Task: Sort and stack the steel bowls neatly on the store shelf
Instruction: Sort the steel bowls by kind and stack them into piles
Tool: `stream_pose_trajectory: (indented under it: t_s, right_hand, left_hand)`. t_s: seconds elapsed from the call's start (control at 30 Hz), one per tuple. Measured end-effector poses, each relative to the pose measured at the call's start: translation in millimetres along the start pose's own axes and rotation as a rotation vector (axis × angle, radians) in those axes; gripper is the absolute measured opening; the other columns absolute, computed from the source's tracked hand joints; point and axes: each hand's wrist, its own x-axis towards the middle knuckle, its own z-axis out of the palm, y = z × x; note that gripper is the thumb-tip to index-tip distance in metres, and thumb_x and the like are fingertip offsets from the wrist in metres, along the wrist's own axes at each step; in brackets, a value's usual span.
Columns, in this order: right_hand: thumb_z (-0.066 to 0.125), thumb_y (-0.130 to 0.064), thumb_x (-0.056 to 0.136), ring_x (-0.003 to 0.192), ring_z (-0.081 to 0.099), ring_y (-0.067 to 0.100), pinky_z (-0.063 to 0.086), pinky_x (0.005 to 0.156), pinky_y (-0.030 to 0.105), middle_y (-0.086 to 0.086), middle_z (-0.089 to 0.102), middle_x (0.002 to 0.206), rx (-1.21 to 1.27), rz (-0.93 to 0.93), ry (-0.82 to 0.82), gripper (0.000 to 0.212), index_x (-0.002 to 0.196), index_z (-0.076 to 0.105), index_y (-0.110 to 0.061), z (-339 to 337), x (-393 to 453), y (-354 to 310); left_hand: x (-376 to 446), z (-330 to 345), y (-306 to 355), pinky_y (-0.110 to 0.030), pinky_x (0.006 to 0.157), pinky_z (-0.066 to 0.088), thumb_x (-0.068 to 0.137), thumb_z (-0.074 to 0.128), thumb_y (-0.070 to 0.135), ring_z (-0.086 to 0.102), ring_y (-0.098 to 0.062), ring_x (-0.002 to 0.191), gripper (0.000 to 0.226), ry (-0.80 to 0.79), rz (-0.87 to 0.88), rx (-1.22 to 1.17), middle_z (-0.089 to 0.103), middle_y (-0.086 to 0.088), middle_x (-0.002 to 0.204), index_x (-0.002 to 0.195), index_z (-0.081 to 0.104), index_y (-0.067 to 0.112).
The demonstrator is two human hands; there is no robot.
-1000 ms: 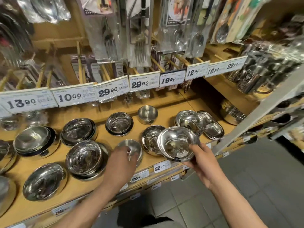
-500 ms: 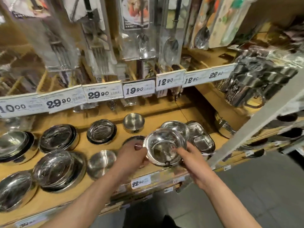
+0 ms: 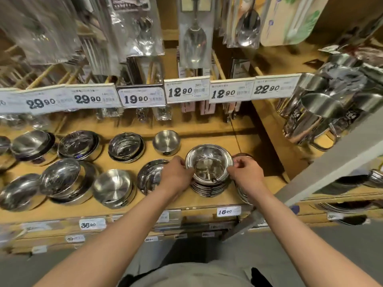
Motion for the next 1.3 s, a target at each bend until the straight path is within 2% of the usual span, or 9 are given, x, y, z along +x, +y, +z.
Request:
stream_pose_trajectory:
  t_s: [0.17,0.3,0.57,0.67,0.9,1.0,1.07,1.17,1.3]
  right_hand:
    - [0.071,-0.007,0.086,0.058,0.046,0.010,0.033,0.047,0.012,-0.002,0.052,0.063,-0.039,-0.034,-0.055,0.025,0.070,0.054,-0.015,2.2,-1.2,10.3]
    - [0.073,-0.009,0.087,0.074,0.061,0.014,0.039,0.057,0.021,0.002,0.068,0.081,-0.017,-0.015,-0.087,0.008,0.089,0.066,-0.010,5.0,-0.1,10.1]
    - [0.079,-0.016,0.084,0.075,0.059,0.013,0.047,0.064,0.028,0.000,0.064,0.084,-0.034,0.010,-0.062,0.026,0.104,0.064,-0.008,8.5,-1.1,15.2]
    - [0.079,-0.019,0.083,0.078,0.058,0.013,0.050,0.073,0.034,-0.003,0.061,0.085,-0.062,0.014,-0.049,0.033,0.108,0.060,-0.010,10.3,0.1,17.4]
    - [0.077,-0.021,0.086,0.072,0.053,0.005,0.039,0.058,0.024,-0.007,0.057,0.081,-0.100,0.020,-0.059,0.034,0.110,0.053,-0.018,9.1,0.2,17.1]
    - [0.073,-0.021,0.088,0.082,0.059,0.018,0.047,0.071,0.034,-0.002,0.061,0.090,-0.106,-0.094,0.008,0.033,0.115,0.057,-0.012,6.8,-9.3,12.2]
    - [0.070,-0.026,0.089,0.093,0.059,0.018,0.048,0.076,0.034,-0.001,0.060,0.103,-0.081,-0.199,0.044,0.034,0.120,0.056,-0.018,9.3,-21.9,5.4]
    - [0.066,-0.026,0.094,0.085,0.059,0.000,0.045,0.069,0.015,-0.012,0.060,0.098,0.011,-0.288,-0.093,0.024,0.115,0.058,-0.031,24.5,-44.3,-5.0]
    - [0.064,-0.021,0.097,0.077,0.059,-0.008,0.043,0.064,0.004,-0.016,0.062,0.093,0.009,-0.263,-0.377,0.019,0.112,0.060,-0.033,65.5,-58.9,-10.8]
  left_hand:
    - [0.6,3.4,-2.3,-0.052,0.086,0.059,0.091,0.068,0.012,0.071,-0.038,0.093,0.012,0.039,0.009,-0.013,0.071,-0.018,0.099,0.097,0.061,0.003]
    - [6.1,3.3,-2.7,-0.046,0.088,0.059,0.090,0.066,0.010,0.071,-0.035,0.093,0.014,0.082,0.035,0.015,0.073,-0.017,0.098,0.097,0.068,-0.001]
    - [15.0,8.4,-5.2,-0.034,0.090,0.058,0.094,0.064,0.012,0.070,-0.023,0.091,0.022,0.105,0.062,0.077,0.074,-0.005,0.102,0.113,0.075,0.011]
    - [18.3,9.5,-5.8,-0.042,0.094,0.058,0.095,0.064,0.012,0.071,-0.027,0.098,0.027,0.082,0.046,0.052,0.074,-0.010,0.111,0.120,0.073,0.009]
    - [20.0,8.6,-8.4,-0.044,0.092,0.059,0.096,0.063,0.013,0.072,-0.029,0.096,0.022,0.034,0.049,0.041,0.075,-0.011,0.103,0.114,0.074,0.010]
    - [13.2,1.9,-9.8,-0.044,0.095,0.057,0.098,0.061,0.022,0.070,-0.031,0.102,0.027,0.040,0.058,0.015,0.074,-0.011,0.110,0.120,0.072,0.009]
    - [5.0,-10.3,-20.2,-0.038,0.083,0.057,0.099,0.058,0.024,0.069,-0.029,0.089,0.022,0.062,0.075,-0.005,0.075,-0.009,0.097,0.106,0.074,0.010]
    - [-12.4,-35.7,-51.6,-0.033,0.068,0.051,0.102,0.056,0.030,0.061,-0.017,0.068,0.027,0.091,0.026,-0.073,0.068,-0.003,0.075,0.091,0.072,0.012]
    - [-32.6,-77.3,-103.9,-0.047,0.081,0.060,0.102,0.059,0.024,0.063,-0.014,0.069,0.019,0.137,-0.109,-0.220,0.070,-0.002,0.075,0.095,0.074,0.014]
